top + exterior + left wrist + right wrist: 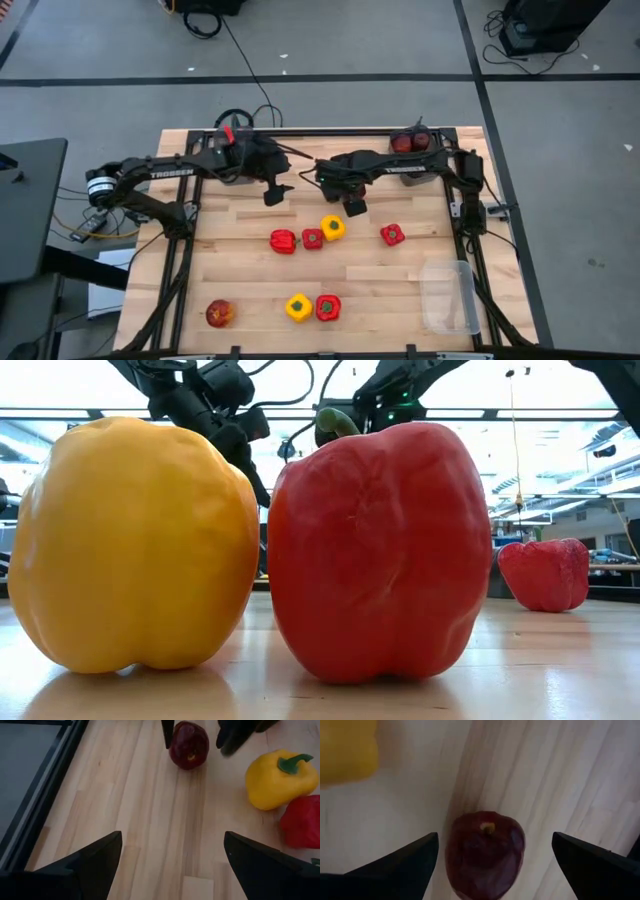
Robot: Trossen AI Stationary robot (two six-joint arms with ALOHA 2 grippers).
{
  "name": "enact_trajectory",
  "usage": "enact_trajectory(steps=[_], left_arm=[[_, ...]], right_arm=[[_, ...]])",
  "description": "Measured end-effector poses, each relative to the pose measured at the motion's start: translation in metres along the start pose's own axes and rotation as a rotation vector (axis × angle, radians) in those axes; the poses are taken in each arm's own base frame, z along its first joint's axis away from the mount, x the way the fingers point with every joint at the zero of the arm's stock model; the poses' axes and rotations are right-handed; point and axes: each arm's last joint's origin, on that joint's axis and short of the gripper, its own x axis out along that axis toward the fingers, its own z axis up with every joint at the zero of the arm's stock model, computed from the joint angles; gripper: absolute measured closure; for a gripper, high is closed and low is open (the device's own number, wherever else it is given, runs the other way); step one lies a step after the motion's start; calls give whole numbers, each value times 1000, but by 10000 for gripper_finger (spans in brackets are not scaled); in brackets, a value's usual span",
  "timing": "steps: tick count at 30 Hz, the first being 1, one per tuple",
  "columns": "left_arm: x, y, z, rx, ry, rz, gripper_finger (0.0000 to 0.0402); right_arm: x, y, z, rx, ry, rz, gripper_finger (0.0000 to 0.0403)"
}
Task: Sort produce into baskets
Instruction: Put the right apple into the right dark gray bin
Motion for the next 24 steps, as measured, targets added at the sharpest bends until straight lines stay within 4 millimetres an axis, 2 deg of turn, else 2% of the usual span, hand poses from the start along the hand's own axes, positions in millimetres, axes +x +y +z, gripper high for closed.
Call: enact_trajectory(steps=[8,12,24], left_arm=[[2,-1,-5,7,18,-2,46],[2,-1,-5,23,25,-4,46],[2,-1,-6,23,32,-8,46]], right_arm=[[20,-9,-3,23,70,22,4],[23,-13,-8,67,79,51,11],[26,-30,-24,159,97,111,87]])
